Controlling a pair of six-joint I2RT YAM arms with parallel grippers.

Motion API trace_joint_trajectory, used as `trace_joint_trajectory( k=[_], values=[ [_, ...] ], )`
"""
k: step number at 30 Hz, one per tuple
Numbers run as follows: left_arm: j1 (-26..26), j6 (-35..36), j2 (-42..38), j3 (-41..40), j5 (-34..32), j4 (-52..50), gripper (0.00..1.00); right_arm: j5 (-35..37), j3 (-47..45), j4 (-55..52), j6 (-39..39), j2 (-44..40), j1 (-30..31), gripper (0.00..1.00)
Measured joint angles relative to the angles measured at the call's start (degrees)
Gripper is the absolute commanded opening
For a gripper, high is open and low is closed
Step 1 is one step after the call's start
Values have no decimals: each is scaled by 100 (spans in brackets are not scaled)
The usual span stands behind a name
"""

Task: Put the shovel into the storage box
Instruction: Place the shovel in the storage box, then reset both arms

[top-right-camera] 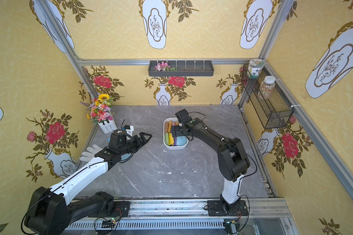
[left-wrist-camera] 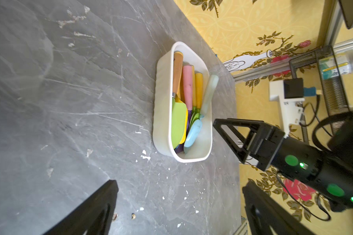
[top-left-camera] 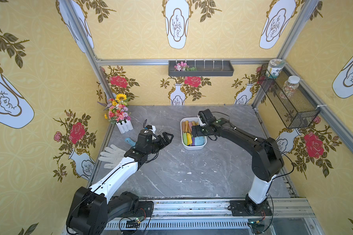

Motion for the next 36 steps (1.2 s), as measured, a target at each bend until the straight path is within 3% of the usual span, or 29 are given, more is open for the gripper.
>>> trace_joint_trajectory(
  k=[7,14,20,25,36],
  values=[
    [0,629,619,951,-1008,-527,100,33,-903,356,186,-831,-378,97],
    [127,1488,1141,1180,-2260,-431,100,824,-2048,922,245,-1867,-1049,97],
    [348,2461,1082,201,-3362,758,100,1773,-3298,1847,55,-2804,-1550,97],
    [1027,3047,894,-813,-3926,2306,100,2194,-3945,2500,17,-3077,-2109,97],
    [1799,3692,970,-1314,-4240,3331,100,2533,-4988,3853,-546,-3060,-2234,97]
  ],
)
